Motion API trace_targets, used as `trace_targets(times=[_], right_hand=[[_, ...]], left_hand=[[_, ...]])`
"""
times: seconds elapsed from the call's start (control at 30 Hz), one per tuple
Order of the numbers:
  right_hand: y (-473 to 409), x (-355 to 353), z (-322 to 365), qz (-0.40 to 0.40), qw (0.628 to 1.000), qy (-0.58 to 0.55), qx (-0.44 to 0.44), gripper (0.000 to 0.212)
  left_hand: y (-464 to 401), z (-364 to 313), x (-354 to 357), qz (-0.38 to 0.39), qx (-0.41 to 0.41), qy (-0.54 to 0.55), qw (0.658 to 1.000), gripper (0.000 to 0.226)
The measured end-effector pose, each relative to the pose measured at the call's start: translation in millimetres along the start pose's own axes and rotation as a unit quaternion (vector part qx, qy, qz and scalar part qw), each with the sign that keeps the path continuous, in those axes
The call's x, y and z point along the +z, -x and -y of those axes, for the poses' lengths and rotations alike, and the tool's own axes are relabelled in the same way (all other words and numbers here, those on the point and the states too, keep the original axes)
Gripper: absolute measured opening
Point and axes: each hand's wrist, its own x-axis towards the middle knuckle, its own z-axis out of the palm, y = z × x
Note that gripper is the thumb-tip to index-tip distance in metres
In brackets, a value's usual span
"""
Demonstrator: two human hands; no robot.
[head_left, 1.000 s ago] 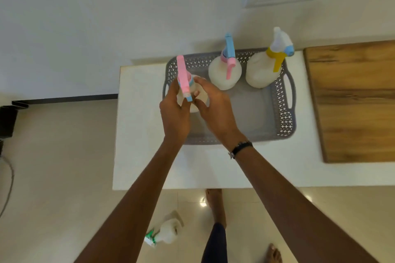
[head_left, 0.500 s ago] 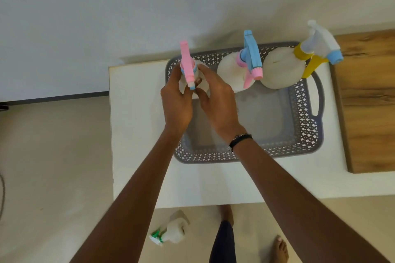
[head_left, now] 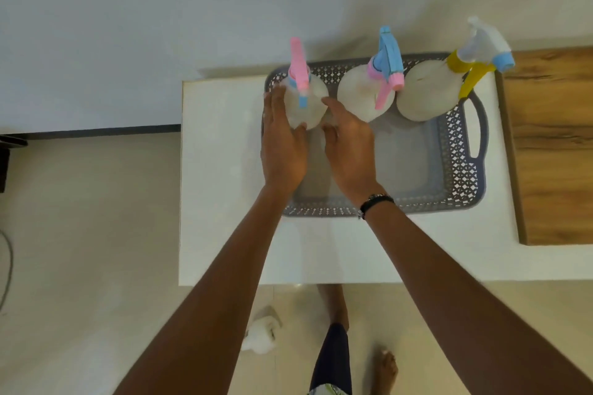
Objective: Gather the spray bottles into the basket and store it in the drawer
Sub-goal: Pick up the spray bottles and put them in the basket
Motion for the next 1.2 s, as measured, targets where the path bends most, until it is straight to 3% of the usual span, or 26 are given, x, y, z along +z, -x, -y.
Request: trace_targets(times=[0.1,0.23,0.5,0.67,0.83,1.0,1.2], right_hand=[[36.7,-11.0,-1.4,-0.019,1.0,-0.003,-0.021,0.033],[97.7,-24.8,0.1,0.014,0.997,-0.037,-0.066,0.023],[236.2,-43.0,-6.9,0.149,0.987,-0.015,-0.061,0.025],[315.8,-40.7,-23.4,0.215,0.976,0.008,-0.03,0.024],[390.6,-1.8,-46.7,0.3,0.953,0.027,0.031,0.026],[455.4,57.0,-72.6,0.411,0.906,0.065,0.079,0.034],[506.2,161.4,-110.0,0.448,0.88,0.156,-0.002,0.048]], left_hand=[[51.0,2.4,-9.3,-0.051,0.002,0.039,0.998,0.051],[127.8,7.4,-25.4,-0.083,-0.008,0.065,0.994,0.034],[271.6,44.1,-47.9,-0.071,-0.041,0.033,0.996,0.025],[347.4,94.9,-62.4,-0.065,-0.118,0.039,0.99,0.024],[411.5,171.4,-83.3,-0.035,-0.218,0.004,0.975,0.025],[463.0,257.1,-92.8,0.037,-0.289,-0.046,0.955,0.02],[492.4,347.9,-65.0,0.064,-0.393,0.028,0.917,0.026]])
